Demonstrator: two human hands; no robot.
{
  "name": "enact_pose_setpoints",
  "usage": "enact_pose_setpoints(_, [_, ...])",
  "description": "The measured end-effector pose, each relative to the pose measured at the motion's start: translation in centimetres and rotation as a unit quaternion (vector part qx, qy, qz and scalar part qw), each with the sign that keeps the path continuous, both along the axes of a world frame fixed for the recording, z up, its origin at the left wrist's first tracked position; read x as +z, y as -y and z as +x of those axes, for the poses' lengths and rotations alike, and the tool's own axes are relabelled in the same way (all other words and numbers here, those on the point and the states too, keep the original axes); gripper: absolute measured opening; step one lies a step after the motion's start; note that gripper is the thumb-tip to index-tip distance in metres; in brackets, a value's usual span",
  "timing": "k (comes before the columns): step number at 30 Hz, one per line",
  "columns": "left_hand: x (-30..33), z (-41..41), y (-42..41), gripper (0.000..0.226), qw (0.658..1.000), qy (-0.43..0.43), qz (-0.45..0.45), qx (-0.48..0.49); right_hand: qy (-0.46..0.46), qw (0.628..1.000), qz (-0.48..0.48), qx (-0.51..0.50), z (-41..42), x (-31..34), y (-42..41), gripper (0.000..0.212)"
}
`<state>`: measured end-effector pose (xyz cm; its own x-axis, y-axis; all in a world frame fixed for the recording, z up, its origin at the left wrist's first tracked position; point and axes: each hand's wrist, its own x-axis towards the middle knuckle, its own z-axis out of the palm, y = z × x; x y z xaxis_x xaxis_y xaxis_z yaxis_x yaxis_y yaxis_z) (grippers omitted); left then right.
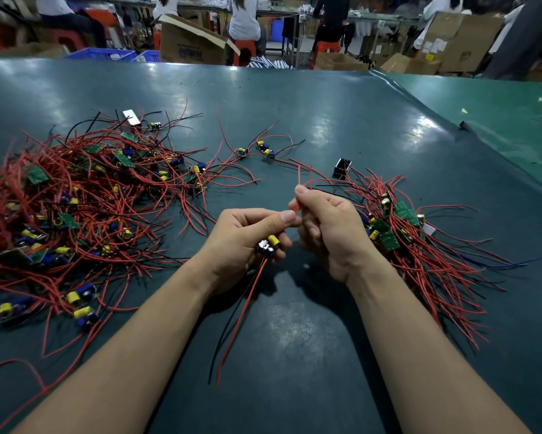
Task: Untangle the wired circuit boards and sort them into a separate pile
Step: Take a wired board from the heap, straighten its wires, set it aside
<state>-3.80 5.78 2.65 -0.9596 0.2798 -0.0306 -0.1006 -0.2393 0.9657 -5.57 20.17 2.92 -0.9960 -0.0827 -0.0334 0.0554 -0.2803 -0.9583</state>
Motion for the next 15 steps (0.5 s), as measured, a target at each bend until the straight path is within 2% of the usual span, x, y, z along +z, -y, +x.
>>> enact_pose_setpoints(2, [-0.03,0.01,0.04,0.022,1.0,-0.005,0.0,-0.002,0.006,1.0,-0.012,-0.019,-0.05,-0.02,0.11,0.042])
enact_pose_setpoints(6, [-0.02,-0.21,0.26,0.02,1.0,0.002,0.004,0.002,-0.013,0.999,-0.039,-0.016,-0.05,-0.01,-0.01,0.024])
enact_pose_setpoints(11, [-0.25,-0.16,0.26,0.021,1.0,0.003,-0.007,-0.006,-0.066,0.988,0.12,-0.066,0.05,-0.55,0.18,0.017])
enact_pose_setpoints(15, [-0.24,-0.14,0.22,0.02,0.999,0.004,-0.027,-0.017,-0.014,0.997,0.06,-0.055,-0.23,-0.29,0.01,0.025])
